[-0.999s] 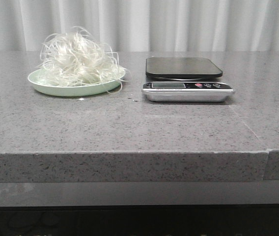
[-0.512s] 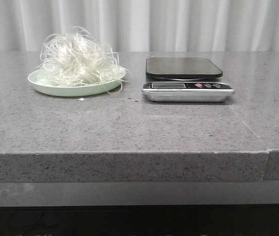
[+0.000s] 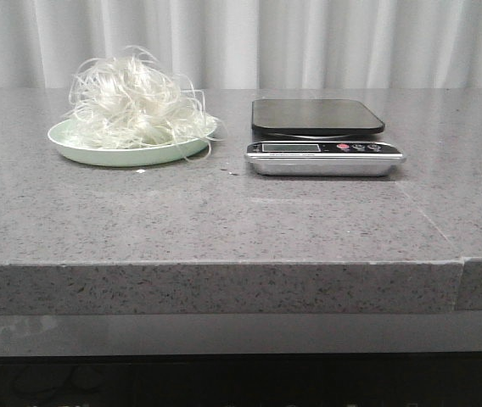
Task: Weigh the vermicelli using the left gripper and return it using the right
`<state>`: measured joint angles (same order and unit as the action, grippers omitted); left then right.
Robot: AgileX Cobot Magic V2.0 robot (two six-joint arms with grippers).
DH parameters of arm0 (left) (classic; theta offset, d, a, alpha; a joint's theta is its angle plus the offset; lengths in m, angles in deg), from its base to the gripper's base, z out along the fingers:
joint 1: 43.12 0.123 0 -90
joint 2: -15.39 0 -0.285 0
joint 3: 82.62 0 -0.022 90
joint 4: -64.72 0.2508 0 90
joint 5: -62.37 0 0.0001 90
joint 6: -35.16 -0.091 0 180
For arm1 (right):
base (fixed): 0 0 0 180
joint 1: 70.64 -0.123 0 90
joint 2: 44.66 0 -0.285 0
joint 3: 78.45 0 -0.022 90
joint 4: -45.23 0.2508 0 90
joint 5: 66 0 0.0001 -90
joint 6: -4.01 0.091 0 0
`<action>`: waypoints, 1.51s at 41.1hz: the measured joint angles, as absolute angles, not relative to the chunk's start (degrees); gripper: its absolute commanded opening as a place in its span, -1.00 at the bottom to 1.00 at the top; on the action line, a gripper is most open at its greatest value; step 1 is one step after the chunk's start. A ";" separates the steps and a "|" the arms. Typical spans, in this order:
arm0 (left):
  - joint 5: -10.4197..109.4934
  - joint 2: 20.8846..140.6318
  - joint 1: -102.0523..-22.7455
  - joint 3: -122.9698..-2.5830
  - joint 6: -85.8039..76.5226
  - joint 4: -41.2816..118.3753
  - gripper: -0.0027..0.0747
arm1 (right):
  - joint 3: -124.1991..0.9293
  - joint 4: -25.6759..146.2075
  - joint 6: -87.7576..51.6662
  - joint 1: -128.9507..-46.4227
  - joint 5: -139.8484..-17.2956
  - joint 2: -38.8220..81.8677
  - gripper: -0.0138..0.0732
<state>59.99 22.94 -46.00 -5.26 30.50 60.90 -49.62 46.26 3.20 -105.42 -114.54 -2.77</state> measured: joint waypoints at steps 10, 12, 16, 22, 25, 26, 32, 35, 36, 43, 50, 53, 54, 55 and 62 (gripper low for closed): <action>63.33 22.94 -46.11 -5.26 30.50 60.43 -0.56 | -49.62 46.26 3.20 -105.42 -114.54 -2.77 -0.32; 63.42 22.94 -46.11 -5.26 30.50 60.43 -0.56 | -49.62 46.26 3.20 -105.42 -114.54 -2.77 -0.32; 63.55 22.94 -46.11 -5.26 30.50 60.43 -0.56 | -49.62 46.26 3.20 -105.42 -114.54 -2.77 -0.32; 63.68 22.94 -46.11 -5.26 30.50 60.43 -0.56 | -49.62 46.26 3.20 -105.42 -114.54 -2.77 -0.32; 63.81 22.94 -46.11 -5.26 30.50 60.43 -0.56 | -49.62 46.26 3.20 -105.42 -114.54 -2.77 -0.32; 63.81 22.94 -46.11 -5.26 30.50 60.43 -0.56 | -49.62 46.26 3.20 -105.42 -114.54 -2.77 -0.32; 63.81 22.94 -46.11 -5.26 30.50 60.43 -0.56 | -49.62 46.26 3.20 -105.42 -114.54 -2.77 -0.32; 63.81 22.94 -46.11 -5.26 30.50 60.43 -0.56 | -49.62 46.26 3.20 -105.42 -114.54 -2.77 -0.32; 63.81 22.94 -46.11 -5.26 30.50 60.43 -0.56 | -49.62 46.26 3.20 -105.42 -114.54 -2.77 -0.32; 63.81 22.94 -46.76 -5.26 30.50 60.43 -0.56 | -49.62 46.26 3.20 -105.42 -114.54 -2.77 -0.32; 63.81 22.94 -47.00 -5.26 30.50 60.43 -0.56 | -49.62 46.26 3.20 -105.42 -114.54 -2.77 -0.32; 63.81 22.94 -47.00 -5.26 30.50 60.43 -0.56 | -49.54 46.26 3.20 -105.42 -114.54 -2.77 -0.32; 63.81 22.94 -47.00 -5.26 30.50 60.43 -0.56 | -49.40 46.26 3.20 -105.42 -114.54 -2.88 -0.32; 63.81 22.94 -47.00 -5.26 30.50 60.43 -0.56 | -49.28 46.26 3.20 -105.42 -114.54 -3.04 -0.32; 63.81 22.94 -47.00 -5.26 30.50 60.43 -0.56 | -44.39 46.59 3.20 -99.93 -113.65 -7.00 -0.32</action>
